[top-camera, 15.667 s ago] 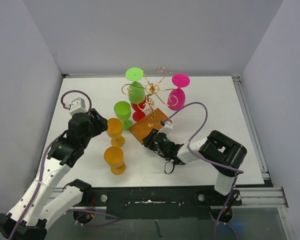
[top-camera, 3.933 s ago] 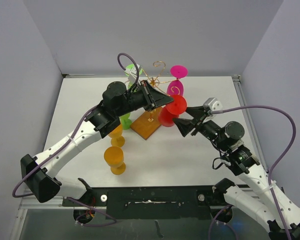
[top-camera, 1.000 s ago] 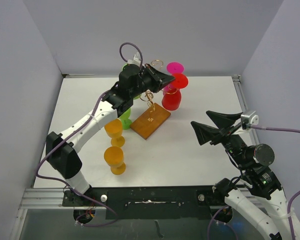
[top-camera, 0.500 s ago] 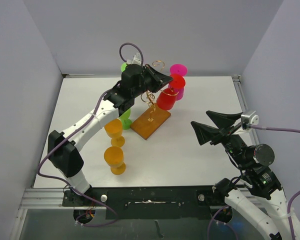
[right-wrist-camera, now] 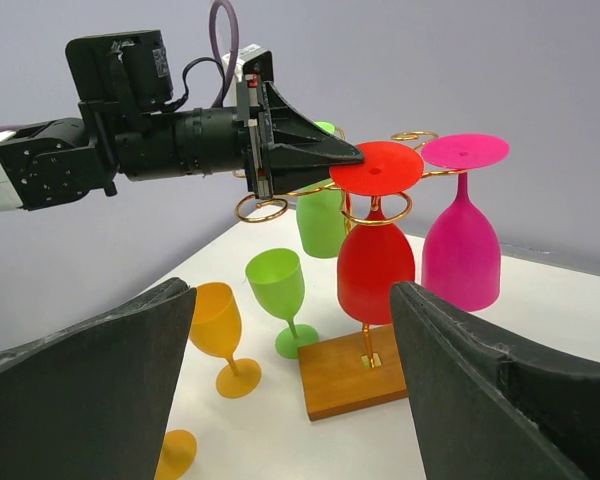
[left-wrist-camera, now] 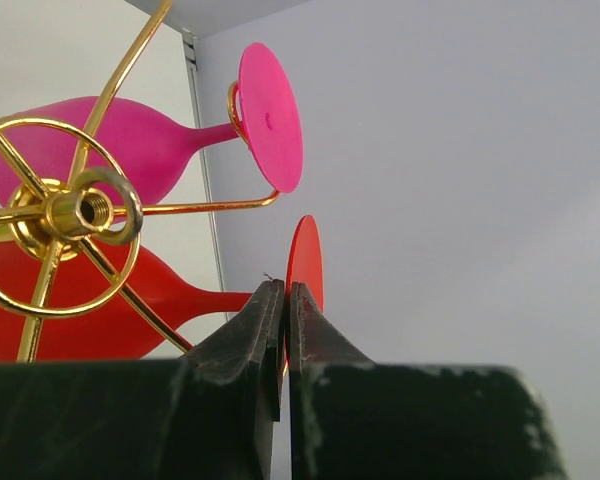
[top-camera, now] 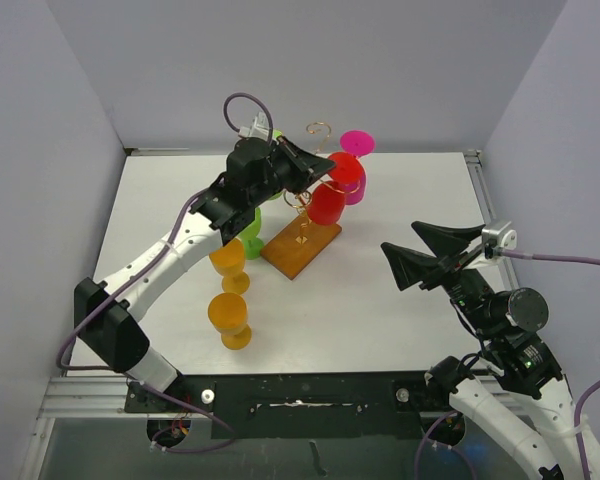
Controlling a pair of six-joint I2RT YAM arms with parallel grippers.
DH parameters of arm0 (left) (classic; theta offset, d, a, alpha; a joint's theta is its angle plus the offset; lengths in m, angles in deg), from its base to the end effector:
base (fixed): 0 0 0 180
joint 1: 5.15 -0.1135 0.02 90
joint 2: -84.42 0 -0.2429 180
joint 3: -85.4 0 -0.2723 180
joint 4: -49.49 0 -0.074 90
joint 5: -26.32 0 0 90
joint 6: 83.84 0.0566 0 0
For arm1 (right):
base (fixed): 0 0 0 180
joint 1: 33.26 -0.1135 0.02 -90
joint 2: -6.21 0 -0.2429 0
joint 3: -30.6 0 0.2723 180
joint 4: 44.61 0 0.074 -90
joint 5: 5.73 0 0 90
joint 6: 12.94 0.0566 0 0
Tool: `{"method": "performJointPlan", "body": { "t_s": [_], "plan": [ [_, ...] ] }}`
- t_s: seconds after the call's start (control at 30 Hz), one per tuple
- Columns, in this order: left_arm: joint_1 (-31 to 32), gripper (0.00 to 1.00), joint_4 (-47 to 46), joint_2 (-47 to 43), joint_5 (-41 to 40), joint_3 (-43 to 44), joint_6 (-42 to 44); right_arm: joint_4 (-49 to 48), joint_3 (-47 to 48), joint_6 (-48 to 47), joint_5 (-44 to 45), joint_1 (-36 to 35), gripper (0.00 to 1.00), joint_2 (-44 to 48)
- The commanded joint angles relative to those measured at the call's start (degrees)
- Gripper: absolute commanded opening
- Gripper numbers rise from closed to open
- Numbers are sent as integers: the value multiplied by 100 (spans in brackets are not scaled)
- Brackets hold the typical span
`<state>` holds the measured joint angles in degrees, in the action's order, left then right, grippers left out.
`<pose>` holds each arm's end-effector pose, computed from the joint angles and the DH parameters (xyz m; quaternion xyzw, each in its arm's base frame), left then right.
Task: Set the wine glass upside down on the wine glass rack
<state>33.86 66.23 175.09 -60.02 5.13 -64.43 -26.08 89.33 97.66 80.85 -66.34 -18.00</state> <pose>0.3249 -0.2678 0.3818 -0.1845 0.7298 -0.5514 0.3595 0.1224 0.0838 0.4034 -0.0891 0.5955 0.3764 0.7041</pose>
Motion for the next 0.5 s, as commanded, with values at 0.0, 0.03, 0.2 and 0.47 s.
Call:
{"method": "performJointPlan", "body": {
  "t_s": [0.0, 0.03, 0.2, 0.47],
  "plan": [
    [23, 0, -400, -394, 27, -143, -60, -415, -4, 67, -41, -8, 80, -63],
    [30, 0, -432, -421, 83, -199, -82, -426, -3, 71, -42, -6, 80, -73],
    [37, 0, -655, -603, 349, -618, -257, -440, -11, 76, -44, -13, 80, -92],
    [149, 0, -758, -847, 451, -801, -165, -489, -50, 110, -28, -5, 81, -128]
  ]
}}
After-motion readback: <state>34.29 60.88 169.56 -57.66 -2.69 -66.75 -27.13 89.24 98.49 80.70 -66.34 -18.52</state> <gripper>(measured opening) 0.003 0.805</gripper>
